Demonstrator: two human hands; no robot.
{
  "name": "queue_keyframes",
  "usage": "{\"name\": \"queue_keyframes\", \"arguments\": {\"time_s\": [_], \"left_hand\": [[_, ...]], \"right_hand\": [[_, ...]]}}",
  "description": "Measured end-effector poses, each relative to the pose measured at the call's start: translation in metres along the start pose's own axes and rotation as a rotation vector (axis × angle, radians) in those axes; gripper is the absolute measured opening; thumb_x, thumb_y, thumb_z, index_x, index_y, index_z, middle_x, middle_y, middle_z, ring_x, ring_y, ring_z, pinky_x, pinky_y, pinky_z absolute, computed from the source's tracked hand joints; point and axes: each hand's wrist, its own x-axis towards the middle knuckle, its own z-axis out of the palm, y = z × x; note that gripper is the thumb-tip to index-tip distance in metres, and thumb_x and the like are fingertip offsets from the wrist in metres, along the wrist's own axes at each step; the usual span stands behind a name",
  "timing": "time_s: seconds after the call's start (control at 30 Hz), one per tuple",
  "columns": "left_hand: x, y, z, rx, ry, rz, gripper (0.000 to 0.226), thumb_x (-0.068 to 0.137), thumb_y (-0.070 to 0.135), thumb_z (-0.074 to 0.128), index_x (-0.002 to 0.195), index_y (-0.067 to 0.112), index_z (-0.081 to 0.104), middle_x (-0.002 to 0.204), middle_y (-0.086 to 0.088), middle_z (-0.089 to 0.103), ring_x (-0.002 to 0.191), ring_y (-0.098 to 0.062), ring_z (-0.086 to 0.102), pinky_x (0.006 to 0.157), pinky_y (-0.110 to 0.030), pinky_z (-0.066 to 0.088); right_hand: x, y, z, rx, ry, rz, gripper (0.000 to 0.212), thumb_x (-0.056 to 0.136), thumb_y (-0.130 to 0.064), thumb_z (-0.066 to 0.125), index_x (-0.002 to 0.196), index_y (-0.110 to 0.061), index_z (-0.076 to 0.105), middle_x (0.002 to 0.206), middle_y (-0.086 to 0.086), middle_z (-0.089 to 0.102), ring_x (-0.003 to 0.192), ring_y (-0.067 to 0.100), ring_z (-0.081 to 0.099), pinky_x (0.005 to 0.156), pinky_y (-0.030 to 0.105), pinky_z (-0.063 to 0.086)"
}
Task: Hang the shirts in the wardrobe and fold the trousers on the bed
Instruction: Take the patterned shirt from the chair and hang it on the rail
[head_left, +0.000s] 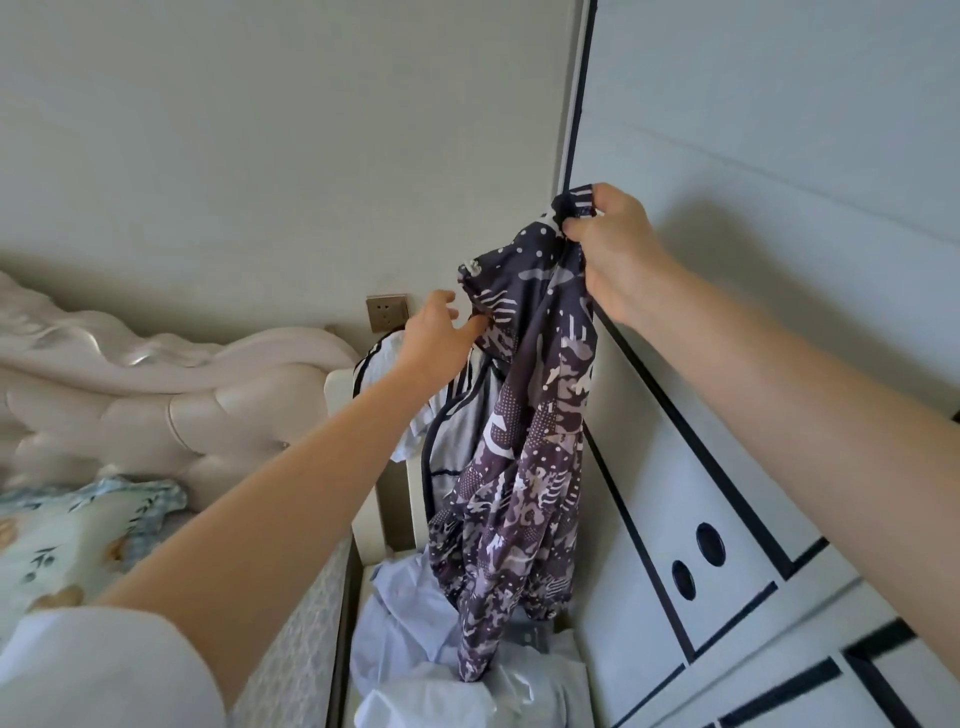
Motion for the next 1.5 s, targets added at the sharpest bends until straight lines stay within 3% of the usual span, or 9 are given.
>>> {"name": "queue_keyframes", "arguments": {"time_s": [0.33, 0.53, 0.73, 0.83, 1.0, 1.13, 1.33, 1.43, 1.5], "left_hand": [[0.021, 0.003, 0.008, -0.053, -0.193, -0.004, 0.052, 0.082, 0.033, 0.071, 0.129, 0.020, 0.055, 0.125, 0.002, 0.063, 0.112, -0.019, 0.061, 0.102, -0.038, 0.047], [0.041, 0.004, 0.002, -0.031, -0.249, 0.024, 0.034, 0.082, 0.016, 0.076, 0.114, 0.012, 0.063, 0.101, 0.000, 0.074, 0.096, -0.018, 0.069, 0.091, -0.032, 0.053], [0.038, -0.005, 0.007, 0.186, -0.263, 0.120, 0.018, 0.091, 0.029, 0.065, 0.100, 0.014, 0.066, 0.098, 0.002, 0.069, 0.094, -0.016, 0.064, 0.083, -0.027, 0.049], [0.041, -0.005, 0.011, 0.189, -0.123, 0.112, 0.024, 0.096, 0.014, 0.052, 0.073, 0.017, 0.055, 0.071, 0.003, 0.057, 0.078, -0.023, 0.056, 0.059, -0.027, 0.036], [0.061, 0.007, -0.025, -0.006, 0.132, 0.148, 0.016, 0.099, 0.012, 0.048, 0.088, 0.009, 0.060, 0.077, 0.001, 0.056, 0.081, -0.023, 0.054, 0.067, -0.030, 0.034], [0.079, 0.034, -0.067, -0.049, 0.279, 0.201, 0.019, 0.099, 0.014, 0.047, 0.095, 0.003, 0.062, 0.090, -0.009, 0.062, 0.087, -0.025, 0.055, 0.070, -0.031, 0.036], [0.086, 0.098, -0.115, -0.004, 0.431, 0.351, 0.020, 0.098, 0.020, 0.049, 0.098, 0.008, 0.065, 0.090, -0.004, 0.061, 0.085, -0.021, 0.054, 0.070, -0.028, 0.035], [0.083, 0.124, -0.131, 0.053, 0.469, 0.426, 0.019, 0.097, 0.027, 0.051, 0.097, 0.012, 0.064, 0.088, -0.003, 0.061, 0.082, -0.022, 0.053, 0.069, -0.031, 0.038], [0.080, 0.133, -0.143, 0.143, 0.487, 0.433, 0.022, 0.098, 0.034, 0.050, 0.088, 0.017, 0.059, 0.082, -0.003, 0.059, 0.078, -0.025, 0.053, 0.065, -0.032, 0.036]], "right_hand": [[0.015, -0.016, 0.004, 0.101, 0.000, -0.070, 0.037, 0.088, 0.011, 0.036, 0.082, -0.017, 0.060, 0.076, 0.004, 0.061, 0.065, 0.021, 0.060, 0.060, 0.037, 0.054], [0.028, -0.048, 0.000, 0.167, 0.017, -0.164, 0.041, 0.091, 0.006, 0.041, 0.084, -0.022, 0.069, 0.090, 0.008, 0.068, 0.080, 0.022, 0.065, 0.061, 0.032, 0.056], [0.036, -0.078, -0.010, 0.231, -0.034, -0.211, 0.029, 0.094, 0.006, 0.037, 0.097, 0.002, 0.066, 0.093, 0.013, 0.058, 0.082, 0.025, 0.061, 0.069, 0.042, 0.058], [0.040, -0.088, -0.013, 0.072, 0.022, -0.247, 0.030, 0.088, 0.007, 0.036, 0.096, 0.005, 0.065, 0.090, 0.012, 0.061, 0.082, 0.023, 0.059, 0.085, 0.042, 0.054], [0.042, -0.091, -0.020, -0.206, 0.049, -0.242, 0.016, 0.082, -0.010, 0.053, 0.090, 0.002, 0.059, 0.082, 0.010, 0.054, 0.074, 0.021, 0.052, 0.070, 0.031, 0.039], [0.038, -0.080, -0.020, -0.700, 0.033, -0.289, 0.066, 0.073, -0.048, 0.073, 0.118, -0.007, 0.046, 0.117, 0.012, 0.054, 0.111, 0.028, 0.054, 0.093, 0.042, 0.047], [0.020, -0.076, -0.017, -1.368, -0.036, -0.233, 0.123, 0.060, -0.090, 0.053, 0.145, -0.007, 0.021, 0.142, 0.019, 0.027, 0.132, 0.038, 0.027, 0.106, 0.048, 0.030], [0.015, -0.075, -0.014, -1.434, -0.110, -0.091, 0.113, 0.068, -0.083, 0.055, 0.144, -0.005, 0.025, 0.144, 0.020, 0.025, 0.135, 0.039, 0.025, 0.106, 0.046, 0.030], [0.014, -0.076, -0.016, -1.423, -0.110, -0.122, 0.065, 0.081, -0.055, 0.061, 0.120, -0.006, 0.048, 0.124, 0.018, 0.045, 0.123, 0.037, 0.040, 0.090, 0.037, 0.039]]}}
